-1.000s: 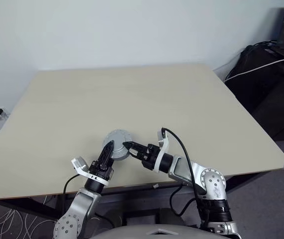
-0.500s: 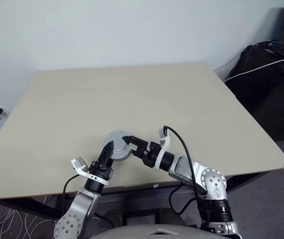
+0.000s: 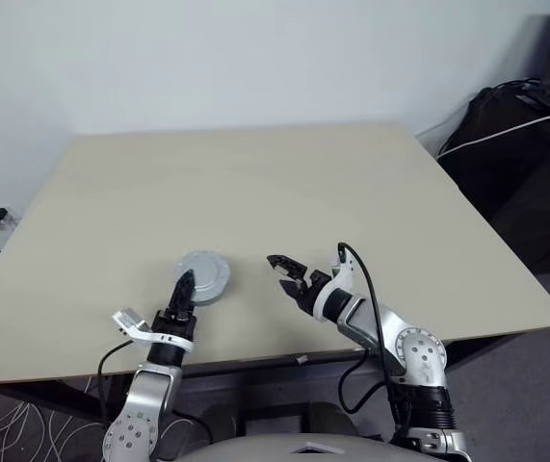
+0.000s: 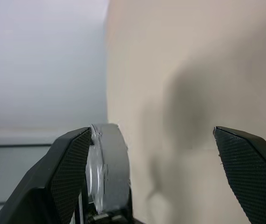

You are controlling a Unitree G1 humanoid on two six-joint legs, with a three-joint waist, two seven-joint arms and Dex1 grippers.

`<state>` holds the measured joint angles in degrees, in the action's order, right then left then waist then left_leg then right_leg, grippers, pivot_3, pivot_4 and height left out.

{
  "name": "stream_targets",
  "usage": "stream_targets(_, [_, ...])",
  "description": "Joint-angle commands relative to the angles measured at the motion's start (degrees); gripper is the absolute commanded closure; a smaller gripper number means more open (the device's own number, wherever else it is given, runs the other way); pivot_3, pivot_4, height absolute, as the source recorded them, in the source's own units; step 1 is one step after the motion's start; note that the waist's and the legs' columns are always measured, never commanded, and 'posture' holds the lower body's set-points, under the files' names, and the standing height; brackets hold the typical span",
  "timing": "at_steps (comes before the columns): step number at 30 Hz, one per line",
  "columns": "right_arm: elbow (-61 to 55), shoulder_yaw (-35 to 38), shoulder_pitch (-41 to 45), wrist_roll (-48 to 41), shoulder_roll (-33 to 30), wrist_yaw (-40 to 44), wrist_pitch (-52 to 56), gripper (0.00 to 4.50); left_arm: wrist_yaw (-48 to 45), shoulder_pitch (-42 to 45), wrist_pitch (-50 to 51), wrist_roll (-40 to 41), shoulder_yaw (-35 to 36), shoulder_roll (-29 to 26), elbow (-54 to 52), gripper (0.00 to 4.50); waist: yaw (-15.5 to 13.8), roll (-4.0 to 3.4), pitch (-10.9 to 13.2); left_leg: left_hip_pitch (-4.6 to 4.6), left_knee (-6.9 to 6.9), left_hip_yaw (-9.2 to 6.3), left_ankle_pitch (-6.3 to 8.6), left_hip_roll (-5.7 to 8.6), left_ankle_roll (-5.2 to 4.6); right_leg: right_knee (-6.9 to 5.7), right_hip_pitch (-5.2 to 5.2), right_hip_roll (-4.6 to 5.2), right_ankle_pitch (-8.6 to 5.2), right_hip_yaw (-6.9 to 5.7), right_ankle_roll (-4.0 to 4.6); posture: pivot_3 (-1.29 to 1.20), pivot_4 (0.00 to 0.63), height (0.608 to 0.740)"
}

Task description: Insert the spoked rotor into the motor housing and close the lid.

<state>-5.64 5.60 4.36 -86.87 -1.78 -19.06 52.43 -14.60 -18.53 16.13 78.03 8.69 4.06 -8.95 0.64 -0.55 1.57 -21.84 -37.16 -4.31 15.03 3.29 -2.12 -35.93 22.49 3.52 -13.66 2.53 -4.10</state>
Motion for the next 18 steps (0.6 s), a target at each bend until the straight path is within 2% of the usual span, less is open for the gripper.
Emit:
stream_targets(1, [-3.0, 0.1, -0.4, 0.6, -0.6, 1.1, 0.0, 0.00, 3.6, 6.6, -8.5, -3.0, 2.4, 10.1, -0.7, 2.36, 0.0, 0.03, 0.0, 0.00, 0.00, 0.00, 0.00, 0.00, 0.00, 0.00, 0.00, 0.00, 0.00, 0.00, 0.00, 0.00, 0.000, 0.740])
stream_targets(3, [-4.8, -0.8, -1.1, 2.4, -2.1, 3.5, 0.7, 0.00, 6.0, 8.9, -12.7, -4.1, 3.4, 10.1, 0.4, 2.36, -0.2, 0.10, 0.1, 0.00, -0.02, 0.01, 0.00, 0.01, 0.00, 0.00, -0.02, 0.01, 0.01, 0.01, 0.00, 0.00, 0.000, 0.740])
stream_targets(9, [-13.6, -6.2, -3.8, 17.2, -8.4, 17.5, -3.8, 0.00, 10.5, 14.9, -19.8, -4.4, 6.8, 8.7, 4.5, 2.36, -0.5, 0.44, 0.0, -0.01, -0.16, 0.05, 0.03, 0.06, -0.08, 0.02, -0.09, -0.02, 0.06, 0.04, -0.08, 0.00, 0.000, 0.740])
stream_targets(15, [-16.3, -14.5, -6.1, 40.7, -14.9, 32.7, -19.0, 0.00, 11.9, 19.9, -22.7, -4.1, 10.2, 7.5, 10.2, 2.36, -0.5, 0.64, 0.1, 0.00, -0.21, 0.12, 0.05, 0.09, -0.11, 0.05, -0.10, -0.04, 0.22, 0.09, -0.36, 0.00, 0.000, 0.740])
stream_targets(18, [-15.5, -17.3, -7.4, 48.5, -15.9, 37.4, -26.0, 0.00, 11.4, 21.1, -22.8, -3.7, 11.4, 7.2, 12.2, 2.36, -0.6, 0.94, 0.1, 0.00, -0.30, 0.10, 0.04, 0.08, -0.09, 0.04, -0.14, -0.07, 0.21, 0.07, -0.34, 0.00, 0.000, 0.740])
